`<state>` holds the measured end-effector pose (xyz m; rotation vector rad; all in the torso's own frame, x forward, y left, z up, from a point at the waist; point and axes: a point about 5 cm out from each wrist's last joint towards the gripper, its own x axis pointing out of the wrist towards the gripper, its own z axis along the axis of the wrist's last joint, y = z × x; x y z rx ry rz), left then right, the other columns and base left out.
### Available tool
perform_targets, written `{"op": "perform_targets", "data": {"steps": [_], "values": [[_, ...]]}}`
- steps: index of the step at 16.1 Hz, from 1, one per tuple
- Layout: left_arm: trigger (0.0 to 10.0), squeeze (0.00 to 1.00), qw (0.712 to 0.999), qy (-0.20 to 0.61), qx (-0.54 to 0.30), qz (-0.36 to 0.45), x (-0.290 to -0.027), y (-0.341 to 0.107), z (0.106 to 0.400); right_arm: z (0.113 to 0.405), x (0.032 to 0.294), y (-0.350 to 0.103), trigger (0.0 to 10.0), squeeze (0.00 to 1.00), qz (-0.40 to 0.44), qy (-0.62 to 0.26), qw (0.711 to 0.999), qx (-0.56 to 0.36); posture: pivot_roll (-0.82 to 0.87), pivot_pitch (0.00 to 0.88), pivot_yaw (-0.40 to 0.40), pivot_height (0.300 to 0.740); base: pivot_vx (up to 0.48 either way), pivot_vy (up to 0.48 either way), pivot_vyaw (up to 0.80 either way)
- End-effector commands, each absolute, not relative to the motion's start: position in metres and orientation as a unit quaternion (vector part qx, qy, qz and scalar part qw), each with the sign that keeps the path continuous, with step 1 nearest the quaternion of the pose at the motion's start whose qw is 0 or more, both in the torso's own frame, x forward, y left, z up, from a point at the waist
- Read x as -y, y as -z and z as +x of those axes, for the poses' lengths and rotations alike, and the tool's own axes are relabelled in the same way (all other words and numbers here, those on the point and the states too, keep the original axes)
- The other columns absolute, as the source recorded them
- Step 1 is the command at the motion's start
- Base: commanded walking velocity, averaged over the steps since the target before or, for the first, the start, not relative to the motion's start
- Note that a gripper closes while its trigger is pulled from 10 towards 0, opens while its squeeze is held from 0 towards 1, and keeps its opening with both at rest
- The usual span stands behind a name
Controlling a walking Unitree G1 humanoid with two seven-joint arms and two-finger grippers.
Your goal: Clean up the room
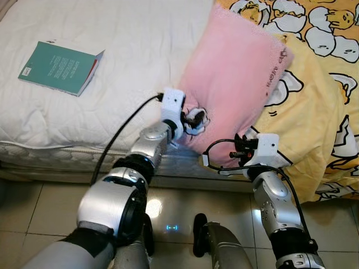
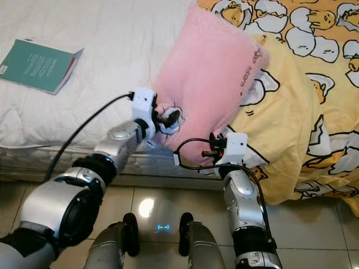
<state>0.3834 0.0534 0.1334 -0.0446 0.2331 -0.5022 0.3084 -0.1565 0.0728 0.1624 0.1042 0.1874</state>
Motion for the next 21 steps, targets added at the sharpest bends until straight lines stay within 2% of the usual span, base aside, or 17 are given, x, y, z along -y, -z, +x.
{"op": "perform_targets", "data": {"steps": [1,2,3,4,13,17,21], "values": [[0.0,1.0,0.951,0.25,-0.178,-0.031,-0.048,-0.106,0.37,0.304,0.15,-0.068,0.0,0.0,0.076,-0.114,0.988,-0.068,-0.25,0.402,-0.026,0.74,0.0,0.0,0.0],[0.0,1.0,0.952,0.244,-0.179,-0.032,-0.049,-0.106,0.371,0.305,0.149,-0.069,0.0,0.0,0.076,-0.115,0.988,-0.068,-0.25,0.401,-0.027,0.74,0.0,0.0,0.0],[0.0,0.07,0.955,0.232,-0.178,-0.041,-0.052,-0.107,0.373,0.306,0.149,-0.07,0.0,0.0,0.075,-0.117,0.988,-0.068,-0.25,0.402,-0.033,0.74,0.0,0.0,0.0],[0.0,0.0,0.956,0.229,-0.177,-0.048,-0.053,-0.108,0.373,0.307,0.149,-0.071,0.0,0.0,0.075,-0.118,0.988,-0.069,-0.25,0.401,-0.035,0.74,0.0,0.0,0.0],[0.0,0.0,0.961,0.225,-0.16,-0.008,-0.067,-0.107,0.375,0.313,0.142,-0.073,0.0,0.0,0.079,-0.129,0.985,-0.081,-0.21,0.398,-0.058,0.74,0.0,0.0,0.0],[0.0,0.0,0.961,0.228,-0.153,-0.012,-0.073,-0.107,0.375,0.317,0.14,-0.073,0.0,0.0,0.08,-0.133,0.984,-0.087,-0.19,0.397,-0.069,0.74,0.0,0.0,0.0],[0.0,0.0,0.976,0.181,-0.116,-0.045,-0.091,-0.119,0.383,0.328,0.137,-0.076,0.0,0.0,0.095,-0.122,0.984,-0.084,-0.16,0.357,-0.075,0.74,0.0,0.0,0.0]]}}
